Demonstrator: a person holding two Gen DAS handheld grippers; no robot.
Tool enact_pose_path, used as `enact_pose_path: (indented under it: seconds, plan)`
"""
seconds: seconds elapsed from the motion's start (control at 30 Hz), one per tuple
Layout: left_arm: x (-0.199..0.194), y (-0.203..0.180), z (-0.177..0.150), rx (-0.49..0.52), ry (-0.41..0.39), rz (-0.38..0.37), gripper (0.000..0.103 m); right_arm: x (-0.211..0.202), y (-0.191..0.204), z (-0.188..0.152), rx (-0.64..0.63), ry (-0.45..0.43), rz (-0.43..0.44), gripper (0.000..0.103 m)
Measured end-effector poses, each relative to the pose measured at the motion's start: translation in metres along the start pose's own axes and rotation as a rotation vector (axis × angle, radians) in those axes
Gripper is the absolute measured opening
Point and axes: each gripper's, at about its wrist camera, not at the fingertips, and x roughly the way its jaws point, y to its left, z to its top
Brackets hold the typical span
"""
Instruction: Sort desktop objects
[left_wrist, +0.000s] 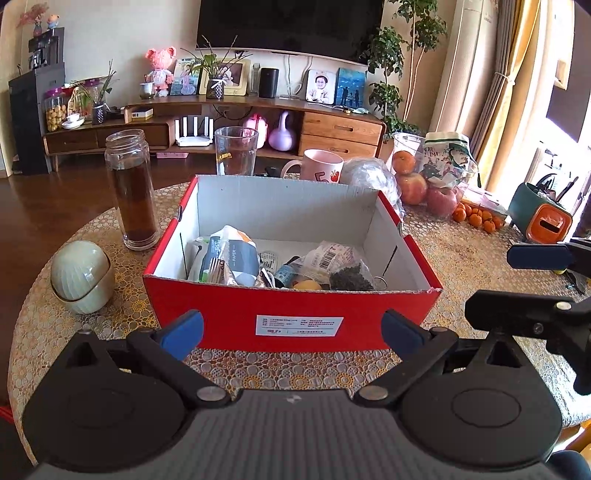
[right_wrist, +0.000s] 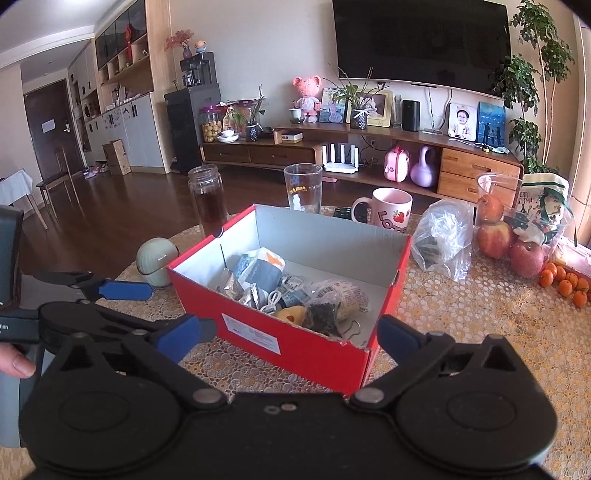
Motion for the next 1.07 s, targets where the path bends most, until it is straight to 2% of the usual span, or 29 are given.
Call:
enact_pose_path:
  seconds: [0.4, 0.5, 0.8, 1.07]
  plan:
    - [-0.011, -0.010, -0.012, 0.017, 0.011, 0.032, 0.103, -0.018, -0.005, -0.015, 0.031, 0.002, -0.030, 0.103]
    - [-0.011, -0.011, -0.014, 0.012, 0.024, 0.059, 0.103, -0.019, -0.007, -0.016, 0.033, 0.004, -0.033, 0.103]
    - [-0.013, -0.011, -0.018, 0.011, 0.034, 0.073, 0.103, -0.019, -0.015, -0.025, 0.058, 0.018, -0.030, 0.103]
    - [-0.017, -0.020, -0.022, 0.029, 0.016, 0.113, 0.103, -0.021, -0.031, -0.040, 0.102, 0.023, -0.068, 0.103]
